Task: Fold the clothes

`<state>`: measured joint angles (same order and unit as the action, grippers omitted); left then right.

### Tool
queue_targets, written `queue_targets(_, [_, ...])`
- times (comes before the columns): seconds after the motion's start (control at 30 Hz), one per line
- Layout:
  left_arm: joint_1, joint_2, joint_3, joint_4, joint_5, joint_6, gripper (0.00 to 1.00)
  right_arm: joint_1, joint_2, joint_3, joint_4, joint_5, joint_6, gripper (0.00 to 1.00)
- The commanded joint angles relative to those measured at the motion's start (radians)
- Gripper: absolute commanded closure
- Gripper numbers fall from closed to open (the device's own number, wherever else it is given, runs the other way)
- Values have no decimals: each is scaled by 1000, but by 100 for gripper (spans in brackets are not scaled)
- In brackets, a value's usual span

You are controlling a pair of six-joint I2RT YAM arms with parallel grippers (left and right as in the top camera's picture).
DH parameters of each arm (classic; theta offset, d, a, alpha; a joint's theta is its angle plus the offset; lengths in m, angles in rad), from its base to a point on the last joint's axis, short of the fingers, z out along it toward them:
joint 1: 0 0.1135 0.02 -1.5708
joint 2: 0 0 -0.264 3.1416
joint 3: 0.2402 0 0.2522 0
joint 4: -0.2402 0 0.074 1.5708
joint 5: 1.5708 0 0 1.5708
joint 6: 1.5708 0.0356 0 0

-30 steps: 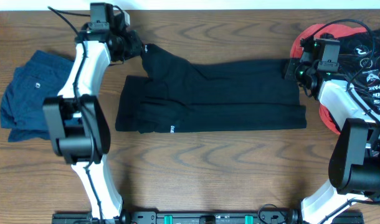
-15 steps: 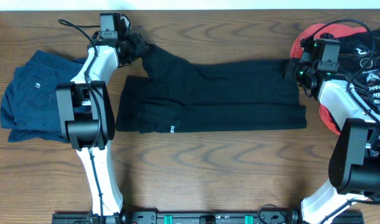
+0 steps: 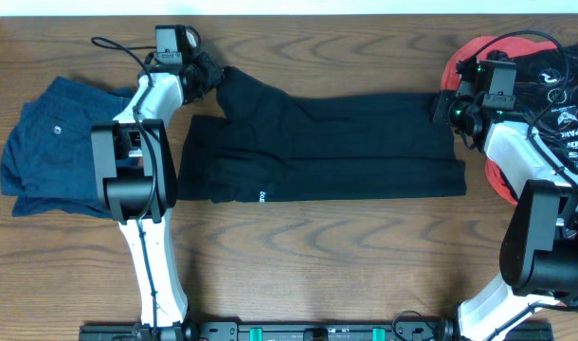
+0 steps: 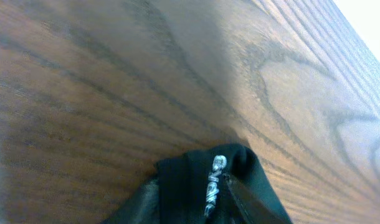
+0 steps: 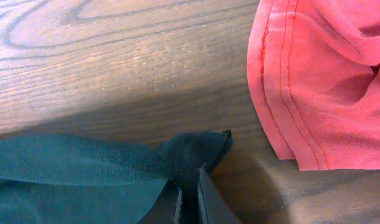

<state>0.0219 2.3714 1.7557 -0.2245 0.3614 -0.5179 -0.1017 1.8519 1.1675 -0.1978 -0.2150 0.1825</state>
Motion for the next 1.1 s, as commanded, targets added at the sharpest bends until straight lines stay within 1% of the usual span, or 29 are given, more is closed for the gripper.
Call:
queue_targets(0.0, [-10,29,9,37,47,-11,79,-4,-9,18,0,10,11,94])
queue_targets(0.03, [-11,29,9,62,72,-11,81,-4,-9,18,1,10,11,94])
queue_targets(0.1, [-11,29,9,96,96,-12,94,-4,-9,18,0,10,11,94])
queue_targets(0.17, [-11,28,9,130,120,-19,94,-4,-9,18,0,12,11,94])
queue_targets(0.23, [-9,28,11,175,174,-23,94,-4,-9,18,1,36,11,94])
queue_targets(0.33, [-2,14,14,262,277,-76,94,-4,-9,18,4,85,12,94])
queue_targets(0.4, [1,-4,14,295,315,-90,94,-4,-9,18,6,113,12,94])
queue_targets(0.6, [1,-83,14,289,385,-61,94,-4,-9,18,23,163,23,94])
queue_targets(0.7, [2,-121,14,252,430,-51,94,-8,-9,18,42,190,23,94])
queue_targets(0.77, [4,-146,14,209,446,-16,94,-15,-9,18,62,211,23,94])
queue_targets(0.93, [16,-226,14,-2,446,158,94,-43,-9,18,84,211,51,94])
queue_targets(1.07, [37,-281,14,-141,443,231,94,-56,-9,18,89,194,61,94])
